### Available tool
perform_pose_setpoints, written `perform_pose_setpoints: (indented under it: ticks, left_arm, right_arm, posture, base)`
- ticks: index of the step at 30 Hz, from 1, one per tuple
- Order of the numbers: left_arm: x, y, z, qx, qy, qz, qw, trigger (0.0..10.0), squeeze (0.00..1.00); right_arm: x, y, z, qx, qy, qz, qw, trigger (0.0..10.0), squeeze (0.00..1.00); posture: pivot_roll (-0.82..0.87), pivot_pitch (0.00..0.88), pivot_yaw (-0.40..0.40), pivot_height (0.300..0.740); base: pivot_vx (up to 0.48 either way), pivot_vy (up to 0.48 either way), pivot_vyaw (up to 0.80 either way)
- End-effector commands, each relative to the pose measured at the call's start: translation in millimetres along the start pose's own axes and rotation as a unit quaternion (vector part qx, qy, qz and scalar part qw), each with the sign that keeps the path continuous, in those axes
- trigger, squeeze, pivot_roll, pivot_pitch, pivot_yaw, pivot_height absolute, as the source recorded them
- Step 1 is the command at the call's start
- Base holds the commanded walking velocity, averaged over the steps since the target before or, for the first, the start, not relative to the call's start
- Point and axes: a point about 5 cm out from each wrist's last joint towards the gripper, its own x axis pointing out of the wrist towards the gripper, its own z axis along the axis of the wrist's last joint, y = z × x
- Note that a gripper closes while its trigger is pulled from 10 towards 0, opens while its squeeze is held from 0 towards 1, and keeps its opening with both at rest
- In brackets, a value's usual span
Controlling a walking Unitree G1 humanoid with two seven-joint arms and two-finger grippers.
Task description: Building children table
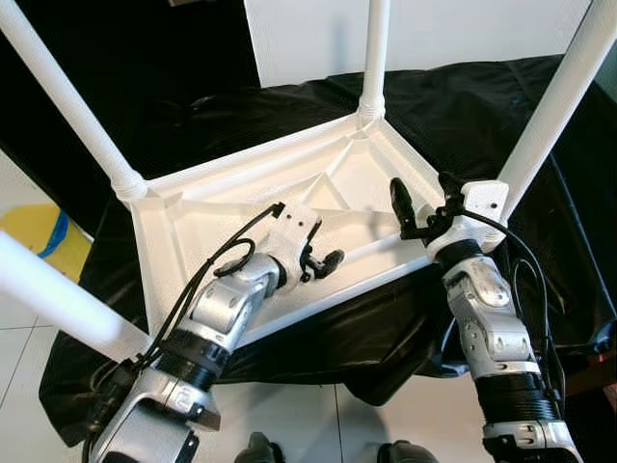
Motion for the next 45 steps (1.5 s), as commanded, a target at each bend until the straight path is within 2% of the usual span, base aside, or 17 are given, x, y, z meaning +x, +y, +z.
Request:
perform_pose_setpoints:
  ticks: [1, 2, 17, 18, 19, 20, 21, 22, 24, 28, 35, 39, 40, 42, 43, 45]
  left_arm:
    - [-3.7, 15.0, -29.8, -0.029, 0.07, 0.054, 0.996, 3.2, 0.0]
    - [-3.9, 15.3, -30.1, -0.03, 0.071, 0.056, 0.995, 0.0, 0.0]
    - [-4.1, 18.6, -24.3, -0.025, 0.067, 0.06, 0.996, 0.0, 0.0]
    - [-4.0, 18.6, -22.1, -0.027, 0.061, 0.057, 0.996, 6.1, 0.0]
    - [-4.0, 18.6, -22.1, -0.027, 0.061, 0.057, 0.996, 6.1, 0.0]
    - [-4.3, 16.6, -19.1, -0.032, 0.05, 0.044, 0.997, 10.0, 0.0]
    - [-4.3, 16.6, -19.1, -0.032, 0.05, 0.044, 0.997, 10.0, 0.0]
    - [-5.3, 14.1, -15.2, -0.043, 0.034, 0.028, 0.998, 10.0, 1.0]
    - [-8.5, 7.8, -8.1, -0.049, 0.009, -0.006, 0.999, 10.0, 1.0]
    - [-11.1, 3.1, 0.0, -0.042, -0.019, -0.027, 0.999, 10.0, 1.0]
    - [-13.3, 0.7, 5.4, -0.01, -0.03, -0.029, 0.999, 10.0, 1.0]
    - [-13.7, -0.9, 5.9, -0.009, -0.029, -0.035, 0.999, 10.0, 1.0]
    - [-14.6, -3.8, 8.9, -0.017, -0.038, -0.047, 0.998, 10.0, 0.31]
    - [-15.6, -6.1, 11.1, -0.023, -0.045, -0.056, 0.997, 10.0, 0.31]
    - [-17.2, -9.6, 15.1, -0.025, -0.054, -0.071, 0.996, 10.0, 0.0]
    - [-18.5, -13.8, 18.1, -0.025, -0.061, -0.088, 0.994, 10.0, 0.0]
  right_arm:
    - [-1.6, 0.8, -0.7, 0.0, 0.005, 0.002, 1.0, 10.0, 0.0]
    - [-1.8, 0.5, -0.6, 0.0, 0.005, 0.001, 1.0, 10.0, 0.0]
    - [-3.4, -0.6, -0.1, -0.001, 0.005, -0.004, 1.0, 10.0, 0.0]
    - [-3.7, -0.6, 0.0, -0.001, 0.005, -0.005, 1.0, 10.0, 0.0]
    - [-3.7, -0.6, 0.0, -0.001, 0.005, -0.005, 1.0, 10.0, 0.0]
    - [-4.4, -1.8, 0.5, 0.0, 0.003, -0.009, 1.0, 10.0, 0.0]
    - [-4.4, -1.8, 0.5, 0.0, 0.003, -0.009, 1.0, 10.0, 0.0]
    - [-5.4, -3.0, 1.3, 0.0, 0.001, -0.013, 1.0, 10.0, 0.0]
    - [-8.7, -5.8, 3.3, -0.002, -0.002, -0.016, 1.0, 10.0, 0.0]
    - [-12.6, -9.4, 3.7, -0.006, 0.0, -0.019, 1.0, 10.0, 0.0]
    - [-22.5, -14.9, -1.3, -0.016, 0.018, -0.022, 0.999, 10.0, 0.0]
    - [-27.3, -16.0, -3.8, -0.02, 0.028, -0.021, 0.999, 10.0, 0.0]
    - [-30.2, -16.7, -5.2, -0.022, 0.033, -0.021, 0.999, 10.0, 0.0]
    - [-32.0, -17.1, -5.9, -0.023, 0.036, -0.021, 0.999, 10.0, 0.0]
    - [-33.8, -17.3, -6.7, -0.025, 0.04, -0.02, 0.999, 10.0, 0.0]
    - [-34.9, -17.6, -7.1, -0.026, 0.042, -0.02, 0.999, 10.0, 0.0]
  posture:
    - [-0.04, 0.114, 0.073, 0.74]
    - [-0.04, 0.114, 0.074, 0.74]
    - [-0.05, 0.108, 0.081, 0.74]
    - [-0.05, 0.107, 0.08, 0.74]
    - [-0.05, 0.107, 0.08, 0.74]
    - [-0.05, 0.107, 0.08, 0.74]
    - [-0.05, 0.107, 0.08, 0.74]
    - [-0.05, 0.105, 0.08, 0.74]
    - [-0.05, 0.102, 0.079, 0.74]
    - [-0.05, 0.1, 0.078, 0.74]
    - [-0.05, 0.097, 0.073, 0.74]
    - [-0.06, 0.1, 0.07, 0.74]
    - [-0.06, 0.103, 0.069, 0.74]
    - [-0.06, 0.103, 0.069, 0.74]
    - [-0.06, 0.108, 0.07, 0.74]
    - [-0.06, 0.11, 0.07, 0.74]
  base:
    - [0.0, 0.0, 0.0]
    - [0.0, 0.0, 0.0]
    - [0.0, 0.0, 0.0]
    - [0.0, 0.0, 0.0]
    - [0.0, 0.0, 0.0]
    - [0.0, 0.0, 0.0]
    - [0.0, 0.0, 0.0]
    - [0.0, 0.0, 0.0]
    - [0.0, 0.0, 0.0]
    - [0.0, 0.0, 0.0]
    - [0.0, 0.0, 0.0]
    - [0.0, 0.0, 0.0]
    - [0.0, 0.0, 0.0]
    - [0.0, 0.0, 0.0]
    - [0.0, 0.0, 0.0]
    - [0.0, 0.0, 0.0]
